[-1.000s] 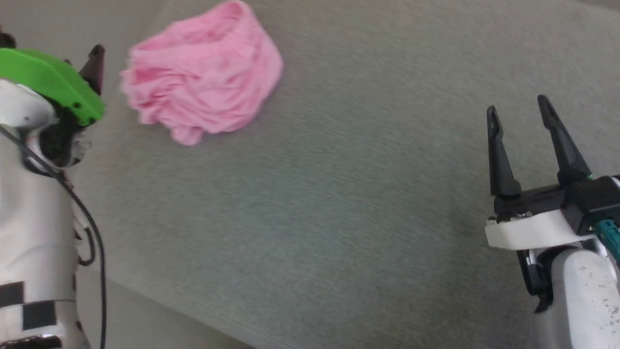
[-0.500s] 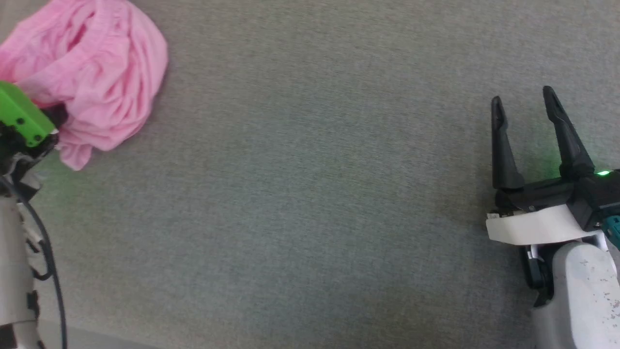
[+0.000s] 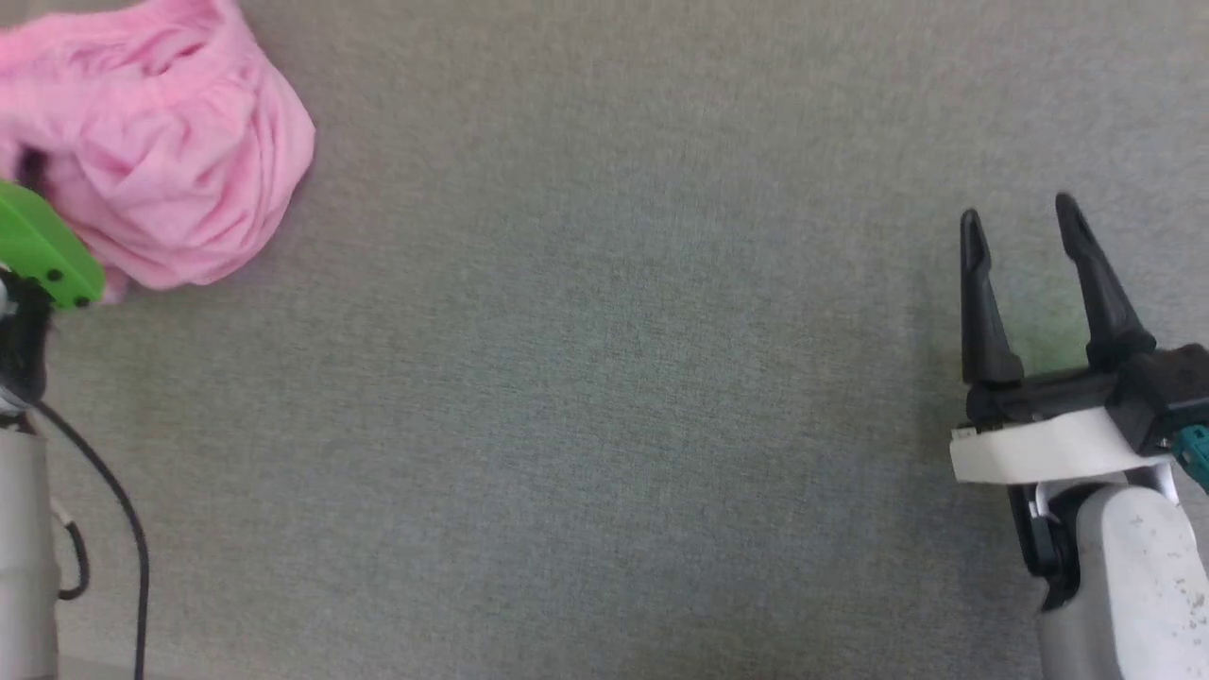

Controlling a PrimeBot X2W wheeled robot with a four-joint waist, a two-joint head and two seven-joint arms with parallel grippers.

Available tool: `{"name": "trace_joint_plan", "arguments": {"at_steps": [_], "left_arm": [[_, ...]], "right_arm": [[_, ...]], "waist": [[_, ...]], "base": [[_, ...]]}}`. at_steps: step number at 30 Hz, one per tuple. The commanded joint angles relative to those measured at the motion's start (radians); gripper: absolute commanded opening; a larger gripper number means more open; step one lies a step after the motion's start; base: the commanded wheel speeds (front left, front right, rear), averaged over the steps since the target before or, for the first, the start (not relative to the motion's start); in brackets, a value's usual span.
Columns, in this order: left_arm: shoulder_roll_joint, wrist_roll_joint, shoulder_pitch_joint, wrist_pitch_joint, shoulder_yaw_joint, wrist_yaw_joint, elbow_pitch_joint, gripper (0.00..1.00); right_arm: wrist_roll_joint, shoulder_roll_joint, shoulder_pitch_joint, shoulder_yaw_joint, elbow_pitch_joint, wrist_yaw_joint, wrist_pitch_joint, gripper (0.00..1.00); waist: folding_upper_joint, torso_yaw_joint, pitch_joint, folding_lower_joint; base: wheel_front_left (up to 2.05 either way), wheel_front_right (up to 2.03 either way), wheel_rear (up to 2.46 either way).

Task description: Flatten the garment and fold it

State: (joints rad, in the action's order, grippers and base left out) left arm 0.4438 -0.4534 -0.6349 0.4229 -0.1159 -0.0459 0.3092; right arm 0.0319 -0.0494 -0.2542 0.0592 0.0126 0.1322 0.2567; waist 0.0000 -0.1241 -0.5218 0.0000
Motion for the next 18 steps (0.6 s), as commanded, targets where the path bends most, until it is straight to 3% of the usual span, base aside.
{"name": "trace_joint_plan", "arguments": {"at_steps": [1, 5, 9, 18], "left_arm": [[0.02, 0.03, -0.017, -0.07, 0.004, 0.01, -0.002, 0.0], [0.028, 0.094, -0.06, -0.301, 0.015, 0.02, 0.014, 0.0], [0.016, 0.129, -0.107, -0.433, 0.049, 0.039, 0.011, 0.0], [-0.079, 0.161, -0.209, -0.519, 0.183, 0.089, -0.05, 0.0]], "right_arm": [[-0.012, -0.001, 0.018, 0.005, 0.006, -0.002, 0.005, 1.0], [-0.033, -0.001, 0.064, 0.016, 0.02, -0.002, 0.005, 1.0], [-0.049, -0.001, 0.108, 0.027, 0.027, -0.002, 0.005, 1.0], [-0.069, -0.001, 0.17, 0.032, 0.029, -0.002, 0.005, 1.0]], "waist": [[0.0, -0.006, 0.111, 0.0], [0.0, 0.0, 0.22, 0.0], [0.0, 0.011, 0.304, 0.0], [0.0, 0.068, 0.414, 0.0]], "base": [[0.0, 0.0, 0.0], [0.0, 0.0, 0.0], [0.0, 0.0, 0.0], [0.0, 0.0, 0.0]]}}
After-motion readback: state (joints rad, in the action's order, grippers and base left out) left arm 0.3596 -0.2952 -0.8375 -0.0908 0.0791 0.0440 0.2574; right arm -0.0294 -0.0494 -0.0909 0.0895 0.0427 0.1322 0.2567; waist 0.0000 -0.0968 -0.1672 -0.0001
